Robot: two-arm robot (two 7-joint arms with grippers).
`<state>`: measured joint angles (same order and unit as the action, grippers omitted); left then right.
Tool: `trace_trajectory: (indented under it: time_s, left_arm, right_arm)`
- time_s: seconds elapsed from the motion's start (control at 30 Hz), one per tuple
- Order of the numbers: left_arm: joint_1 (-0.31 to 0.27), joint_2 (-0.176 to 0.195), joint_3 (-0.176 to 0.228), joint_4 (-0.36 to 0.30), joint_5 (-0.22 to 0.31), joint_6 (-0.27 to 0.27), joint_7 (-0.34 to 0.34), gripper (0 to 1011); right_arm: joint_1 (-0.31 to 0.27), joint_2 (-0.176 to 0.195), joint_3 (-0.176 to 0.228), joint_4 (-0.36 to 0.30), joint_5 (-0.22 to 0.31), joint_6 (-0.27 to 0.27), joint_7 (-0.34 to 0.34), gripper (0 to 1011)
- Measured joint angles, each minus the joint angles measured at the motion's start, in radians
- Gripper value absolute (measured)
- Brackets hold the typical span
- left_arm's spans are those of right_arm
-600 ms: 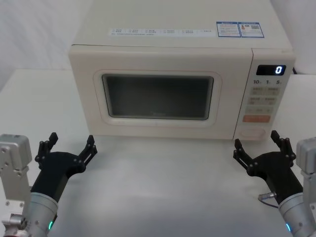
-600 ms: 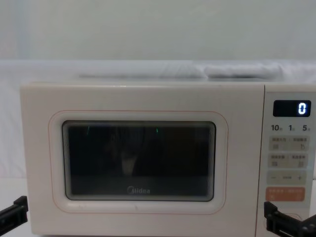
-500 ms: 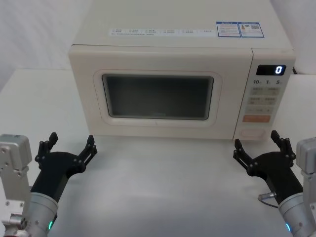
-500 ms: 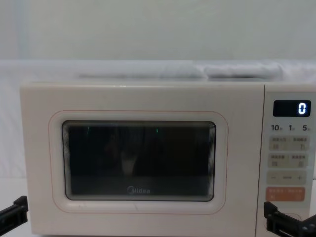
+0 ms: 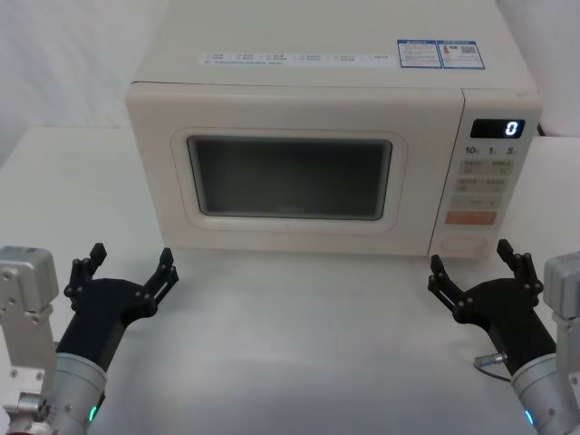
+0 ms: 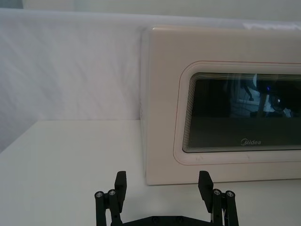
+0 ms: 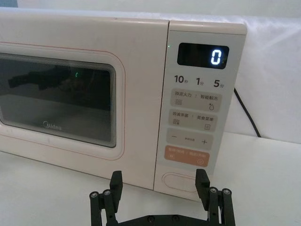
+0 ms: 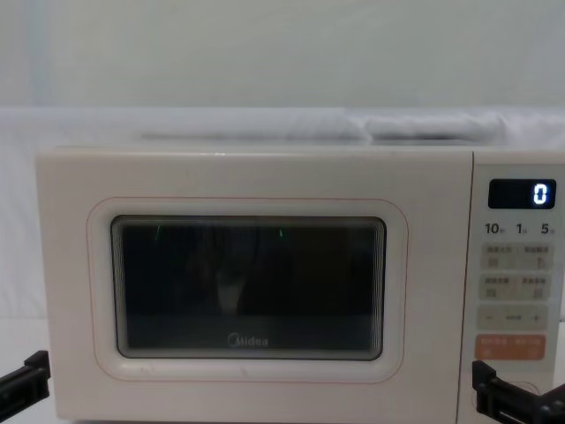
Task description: Press the button to open the microwave door with one hand; close the microwave door with the other hand.
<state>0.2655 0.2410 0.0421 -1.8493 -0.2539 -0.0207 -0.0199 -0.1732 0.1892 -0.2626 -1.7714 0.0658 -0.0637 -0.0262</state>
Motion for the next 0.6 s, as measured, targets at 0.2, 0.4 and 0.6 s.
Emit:
trace_trajectory:
  time_s: [0.2,0.4,0.6]
  left_arm:
    - [0.0,0.0,0.0,0.0,0.0,0.0,0.0,1001]
    - [0.0,0.0,0.0,0.0,0.0,0.0,0.0,1001]
    - [0.0,0.0,0.0,0.0,0.0,0.0,0.0,1001]
  right_arm:
    - [0.0,0.0,0.0,0.0,0.0,0.0,0.0,1002]
    - [0.0,0.0,0.0,0.0,0.0,0.0,0.0,1002]
    - [0.0,0.0,0.0,0.0,0.0,0.0,0.0,1002]
